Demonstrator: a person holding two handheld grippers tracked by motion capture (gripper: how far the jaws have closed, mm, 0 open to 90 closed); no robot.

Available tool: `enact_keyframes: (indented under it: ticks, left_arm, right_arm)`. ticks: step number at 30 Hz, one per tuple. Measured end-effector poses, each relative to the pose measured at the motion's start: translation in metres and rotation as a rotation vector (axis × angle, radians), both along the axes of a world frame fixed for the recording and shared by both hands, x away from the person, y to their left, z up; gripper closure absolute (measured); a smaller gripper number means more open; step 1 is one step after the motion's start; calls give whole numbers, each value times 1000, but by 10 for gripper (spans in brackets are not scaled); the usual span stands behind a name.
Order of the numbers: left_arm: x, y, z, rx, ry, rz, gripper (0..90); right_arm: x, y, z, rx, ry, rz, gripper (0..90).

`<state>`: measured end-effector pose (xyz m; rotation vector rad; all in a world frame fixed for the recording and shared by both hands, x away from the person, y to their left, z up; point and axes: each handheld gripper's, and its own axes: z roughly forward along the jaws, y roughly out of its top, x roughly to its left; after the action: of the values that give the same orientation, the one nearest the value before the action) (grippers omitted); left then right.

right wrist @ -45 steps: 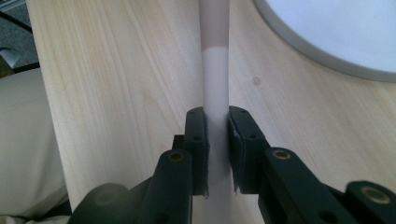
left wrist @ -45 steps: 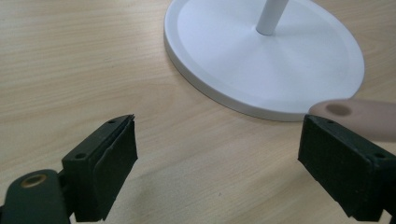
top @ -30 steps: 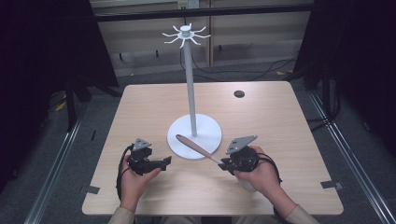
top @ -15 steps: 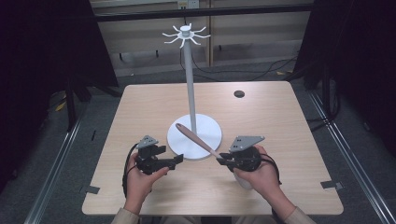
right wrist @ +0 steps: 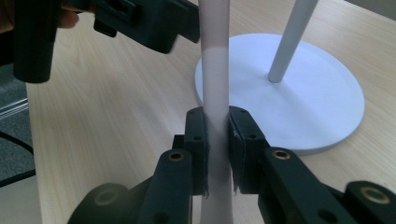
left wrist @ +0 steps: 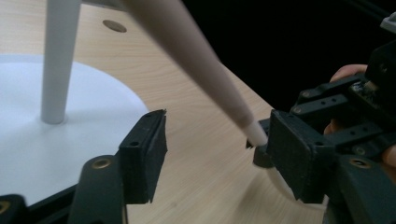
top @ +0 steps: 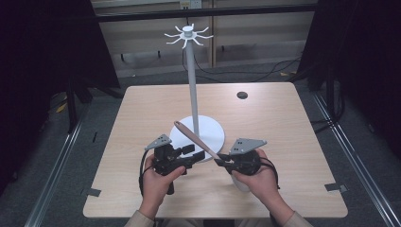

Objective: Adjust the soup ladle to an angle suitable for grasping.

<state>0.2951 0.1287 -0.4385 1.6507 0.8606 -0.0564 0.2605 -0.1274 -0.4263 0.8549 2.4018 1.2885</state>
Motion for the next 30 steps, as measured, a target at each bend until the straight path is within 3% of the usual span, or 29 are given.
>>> enact_keyframes:
  ticks: [7,10,11,18,30]
  left_arm:
    - [1,-3,0,-52,12,11,585]
    - [0,-3,3,-51,-7,20,632]
    - [0,-4,3,-69,-6,10,643]
    - [-5,-10,13,-79,-35,-31,738]
    - [-8,-16,33,-21,-92,-64,779]
  right_arm:
    - [-2,8,-1,21,-7,-2,788]
    - [-2,11,0,27,-14,1,787]
    - [-2,11,0,29,-17,-1,787]
    - [-3,12,-1,51,-19,-11,787]
    - [-5,12,1,94,-42,-9,777]
